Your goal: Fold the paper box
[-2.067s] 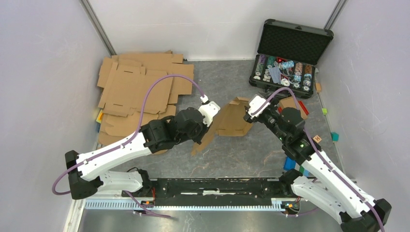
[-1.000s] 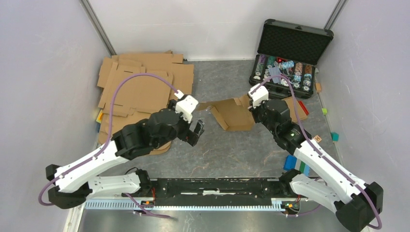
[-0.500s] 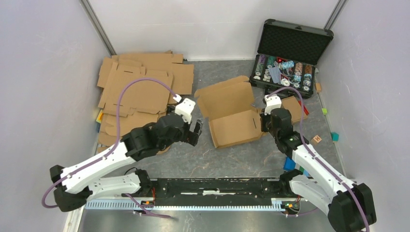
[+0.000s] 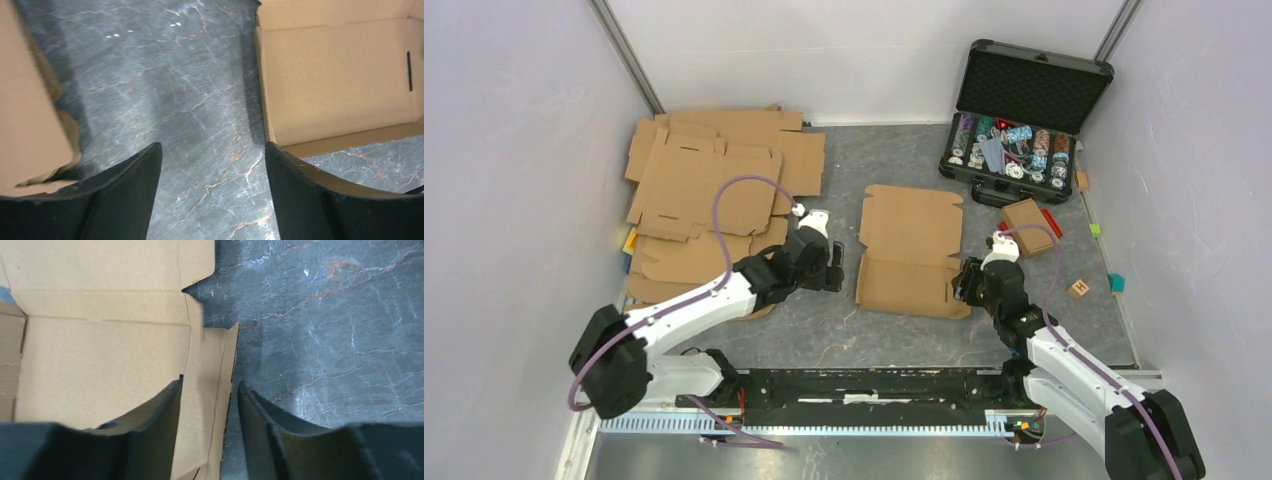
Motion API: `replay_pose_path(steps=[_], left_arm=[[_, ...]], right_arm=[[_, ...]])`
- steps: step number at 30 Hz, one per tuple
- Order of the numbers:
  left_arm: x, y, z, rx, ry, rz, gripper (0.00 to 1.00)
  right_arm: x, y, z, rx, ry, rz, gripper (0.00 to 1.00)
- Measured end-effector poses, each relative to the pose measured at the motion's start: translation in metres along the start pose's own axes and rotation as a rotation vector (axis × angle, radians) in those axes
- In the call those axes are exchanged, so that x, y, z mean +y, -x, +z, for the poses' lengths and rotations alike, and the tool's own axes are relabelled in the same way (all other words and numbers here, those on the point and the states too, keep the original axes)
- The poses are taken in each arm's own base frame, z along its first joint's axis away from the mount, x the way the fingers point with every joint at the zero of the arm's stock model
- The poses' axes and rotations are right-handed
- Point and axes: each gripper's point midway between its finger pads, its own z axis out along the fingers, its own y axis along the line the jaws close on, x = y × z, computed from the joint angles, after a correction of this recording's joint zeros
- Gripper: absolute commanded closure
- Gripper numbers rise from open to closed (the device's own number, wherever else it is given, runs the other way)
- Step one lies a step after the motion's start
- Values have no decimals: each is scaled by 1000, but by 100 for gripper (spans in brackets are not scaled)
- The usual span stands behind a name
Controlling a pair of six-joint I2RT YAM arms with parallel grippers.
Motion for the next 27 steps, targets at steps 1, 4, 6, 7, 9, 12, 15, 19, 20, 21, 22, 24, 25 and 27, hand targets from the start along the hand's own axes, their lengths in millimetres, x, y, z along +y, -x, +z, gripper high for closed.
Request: replay_pose_path(steps=[1, 4, 6, 7, 9, 12, 15, 19, 20, 21, 22, 24, 25, 27], left_arm=[[-4, -3, 7, 17, -15, -3, 28], [-14, -15, 21, 70, -52, 3, 32], [-18, -21, 26, 98, -69, 7, 32], [-20, -22, 27, 108, -76, 8, 32], [-25, -21, 28, 115, -86, 10, 32], [-38, -13, 33, 118, -105, 17, 31], [-48, -4, 40, 117, -114, 22, 30], [-58, 5, 47, 119, -123, 22, 38], [-61, 8, 50, 125, -120, 24, 38], [-63, 9, 54, 132, -116, 27, 39], [-66, 10, 59, 142, -110, 30, 39], [-67, 8, 67, 163, -97, 35, 39], [-66, 4, 71, 178, -88, 39, 41], [-61, -8, 76, 219, -64, 48, 45]], right_arm=[[0, -1, 0, 1, 2, 5, 20], [-1, 0, 0, -7, -1, 0, 4], [-4, 2, -1, -15, -18, -15, 2], [-7, 3, -1, -17, -30, -27, 2], [-13, 4, -4, -18, -55, -54, 2], [-20, 7, -8, -17, -94, -95, 2], [-22, 8, -9, -9, -101, -126, 2], [-18, 0, -9, 32, -72, -149, 2], [-17, -3, -9, 47, -61, -152, 2], [-16, -7, -8, 62, -53, -154, 2], [-15, -10, -8, 76, -46, -156, 2], [-15, -13, -8, 92, -42, -157, 2], [-15, -15, -8, 98, -41, -158, 2], [-15, -18, -7, 109, -42, -159, 2]])
